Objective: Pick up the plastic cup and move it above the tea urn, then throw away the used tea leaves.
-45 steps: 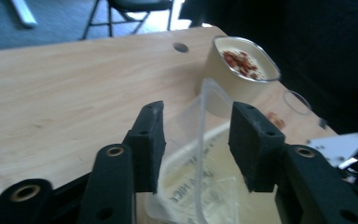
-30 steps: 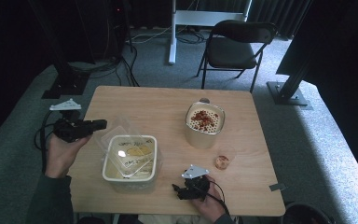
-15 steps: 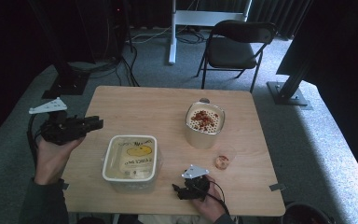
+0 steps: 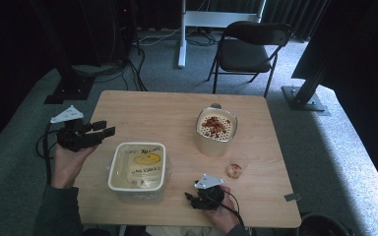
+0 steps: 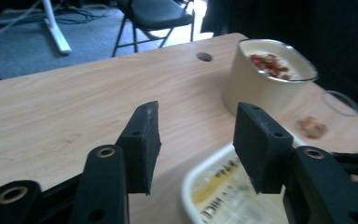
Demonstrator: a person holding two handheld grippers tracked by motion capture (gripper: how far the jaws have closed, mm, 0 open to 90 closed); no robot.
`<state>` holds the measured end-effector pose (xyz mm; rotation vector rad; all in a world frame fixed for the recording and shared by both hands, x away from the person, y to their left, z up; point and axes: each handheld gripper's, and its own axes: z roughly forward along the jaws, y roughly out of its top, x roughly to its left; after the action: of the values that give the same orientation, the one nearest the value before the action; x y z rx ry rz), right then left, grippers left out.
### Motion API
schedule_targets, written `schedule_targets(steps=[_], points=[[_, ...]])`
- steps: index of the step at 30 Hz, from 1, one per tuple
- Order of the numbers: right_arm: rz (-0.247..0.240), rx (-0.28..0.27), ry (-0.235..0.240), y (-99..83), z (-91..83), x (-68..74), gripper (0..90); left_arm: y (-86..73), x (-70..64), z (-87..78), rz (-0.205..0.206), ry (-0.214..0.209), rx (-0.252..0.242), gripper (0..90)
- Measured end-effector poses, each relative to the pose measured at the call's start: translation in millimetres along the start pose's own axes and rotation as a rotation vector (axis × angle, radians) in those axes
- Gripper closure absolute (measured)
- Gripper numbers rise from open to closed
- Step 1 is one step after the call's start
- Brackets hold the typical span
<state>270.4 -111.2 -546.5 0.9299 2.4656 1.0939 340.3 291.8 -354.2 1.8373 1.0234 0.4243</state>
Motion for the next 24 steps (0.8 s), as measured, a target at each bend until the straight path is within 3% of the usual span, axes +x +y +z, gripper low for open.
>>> schedule_targets(steps=[5, 11, 14, 19, 24], points=[[-0.002, 0.018, -0.027, -3.4, -8.3, -4.7, 42.9, -8.7, 9.0, 19.9, -0.001, 0.034, -0.016, 49.6], [-0.014, -0.041, -0.053, -4.7, -29.0, -6.9, 41.0, -16.7, 18.7, 41.3, 0.004, 0.057, -0.012, 48.3], [0.009, -0.073, -0.062, -7.0, -43.3, -12.0, 39.3, -20.1, 21.7, 48.0, 0.004, 0.074, -0.011, 47.9], [0.031, -0.136, -0.127, -13.9, -75.1, -22.4, 33.3, -24.3, 26.7, 50.7, -0.013, 0.098, -0.021, 47.7], [0.073, -0.184, -0.233, -24.2, -108.1, -38.7, 29.8, -25.9, 28.8, 51.4, -0.013, 0.096, -0.023, 47.0]])
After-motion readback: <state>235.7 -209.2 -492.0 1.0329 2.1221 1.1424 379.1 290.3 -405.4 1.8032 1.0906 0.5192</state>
